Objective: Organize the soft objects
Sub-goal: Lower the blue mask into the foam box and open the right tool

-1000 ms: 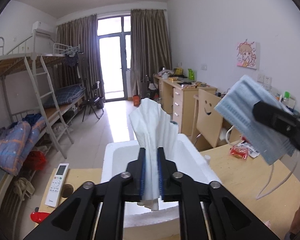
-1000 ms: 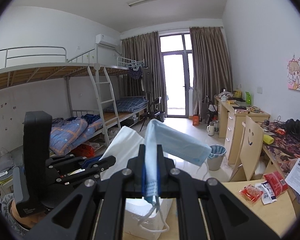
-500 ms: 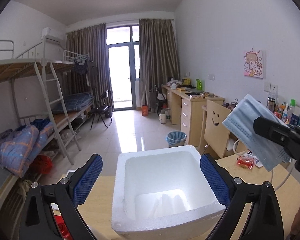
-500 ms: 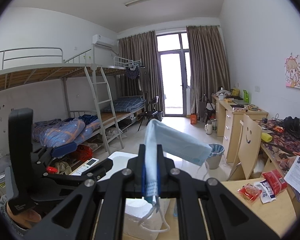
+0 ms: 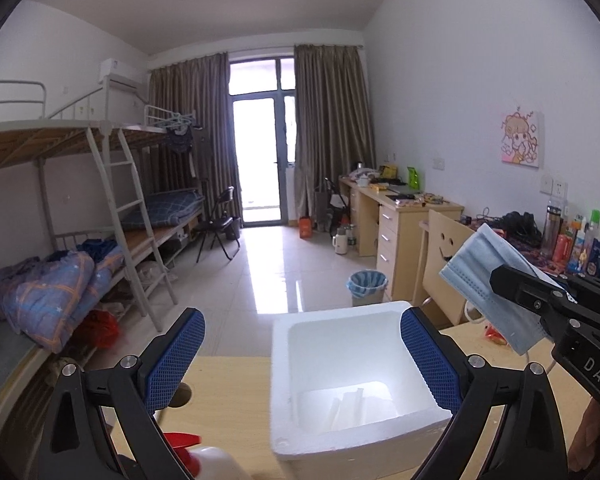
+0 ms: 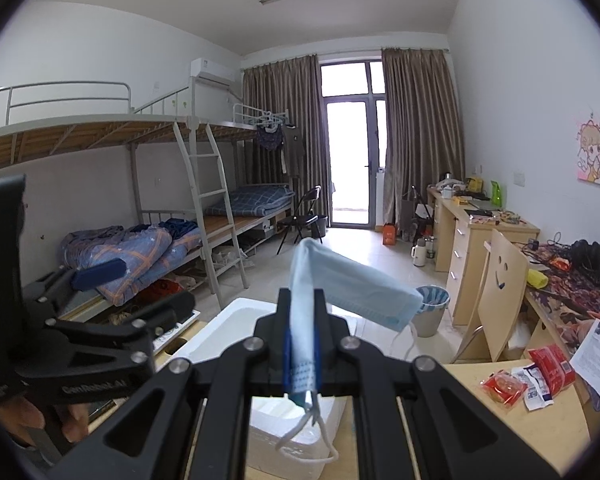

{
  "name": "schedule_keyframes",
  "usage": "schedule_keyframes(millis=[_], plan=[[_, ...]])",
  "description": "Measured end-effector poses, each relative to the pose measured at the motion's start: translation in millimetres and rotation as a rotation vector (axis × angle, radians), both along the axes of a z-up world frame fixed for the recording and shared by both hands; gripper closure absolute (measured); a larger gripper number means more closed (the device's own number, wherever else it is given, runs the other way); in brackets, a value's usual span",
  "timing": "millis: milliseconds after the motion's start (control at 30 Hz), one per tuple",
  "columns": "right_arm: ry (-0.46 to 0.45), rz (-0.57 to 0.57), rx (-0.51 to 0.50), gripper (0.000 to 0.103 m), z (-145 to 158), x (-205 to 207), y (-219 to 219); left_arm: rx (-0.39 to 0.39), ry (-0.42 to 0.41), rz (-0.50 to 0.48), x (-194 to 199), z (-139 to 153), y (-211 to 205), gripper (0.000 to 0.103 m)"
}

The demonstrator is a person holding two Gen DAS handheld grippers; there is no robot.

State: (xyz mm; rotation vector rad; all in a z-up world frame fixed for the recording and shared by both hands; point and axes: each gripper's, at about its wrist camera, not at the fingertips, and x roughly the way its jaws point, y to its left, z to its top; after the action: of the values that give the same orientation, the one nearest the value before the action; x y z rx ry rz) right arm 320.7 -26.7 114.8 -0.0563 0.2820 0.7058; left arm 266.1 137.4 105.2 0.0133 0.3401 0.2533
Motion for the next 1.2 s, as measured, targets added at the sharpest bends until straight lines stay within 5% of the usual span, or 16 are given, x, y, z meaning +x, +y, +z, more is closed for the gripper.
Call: schedule_keyframes(millis=[567, 1200], plan=[[0.034, 0.089, -0.028, 0.092, -7.3, 1.5, 41.2, 0.033, -0.027, 0.119, -32.0, 11.6, 29.4, 0.004], [0.079, 0.06, -0.093, 0.089, -20.0, 17.3, 65.5, 0.001, -0.04, 0.13, -40.4, 13.6, 42.4, 0.004]])
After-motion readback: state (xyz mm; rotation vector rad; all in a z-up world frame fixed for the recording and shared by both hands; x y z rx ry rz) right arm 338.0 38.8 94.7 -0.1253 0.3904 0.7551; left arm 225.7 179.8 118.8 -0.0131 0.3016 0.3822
